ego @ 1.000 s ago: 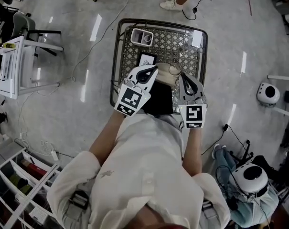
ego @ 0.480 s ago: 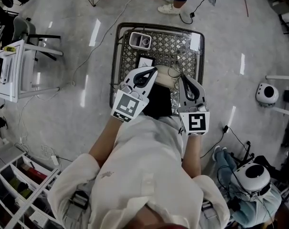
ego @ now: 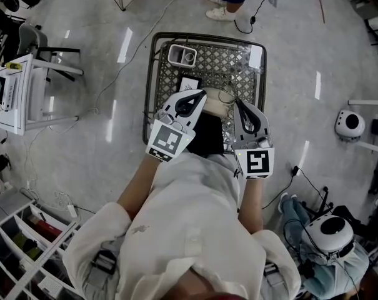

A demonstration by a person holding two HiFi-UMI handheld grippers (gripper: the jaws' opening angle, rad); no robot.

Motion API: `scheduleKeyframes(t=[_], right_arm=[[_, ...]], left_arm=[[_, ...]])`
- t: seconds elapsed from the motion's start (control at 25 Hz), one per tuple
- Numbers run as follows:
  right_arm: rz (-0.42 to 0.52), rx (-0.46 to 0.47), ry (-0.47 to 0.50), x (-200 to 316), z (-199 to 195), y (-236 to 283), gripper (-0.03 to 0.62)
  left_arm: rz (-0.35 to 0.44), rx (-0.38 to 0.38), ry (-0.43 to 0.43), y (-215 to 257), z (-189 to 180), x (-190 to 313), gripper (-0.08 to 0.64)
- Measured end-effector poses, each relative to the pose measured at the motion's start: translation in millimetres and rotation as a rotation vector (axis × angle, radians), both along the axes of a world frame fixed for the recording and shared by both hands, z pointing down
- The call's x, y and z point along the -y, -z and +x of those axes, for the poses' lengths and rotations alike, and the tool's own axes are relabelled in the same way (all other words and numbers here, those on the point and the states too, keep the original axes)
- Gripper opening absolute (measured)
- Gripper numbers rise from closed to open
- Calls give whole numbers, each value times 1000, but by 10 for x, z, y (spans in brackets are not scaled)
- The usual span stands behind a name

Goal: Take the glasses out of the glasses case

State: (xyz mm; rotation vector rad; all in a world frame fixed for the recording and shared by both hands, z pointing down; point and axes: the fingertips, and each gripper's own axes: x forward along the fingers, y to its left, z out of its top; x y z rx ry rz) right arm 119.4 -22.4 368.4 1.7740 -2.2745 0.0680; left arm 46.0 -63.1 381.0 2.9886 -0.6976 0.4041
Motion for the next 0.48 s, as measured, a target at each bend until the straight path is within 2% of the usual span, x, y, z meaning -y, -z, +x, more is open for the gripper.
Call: scheduleKeyframes(t=[0.48], right_arm=[[1, -6, 28, 118, 10, 81, 18]], left_arm=[[1, 2, 14, 3, 47, 77, 14]])
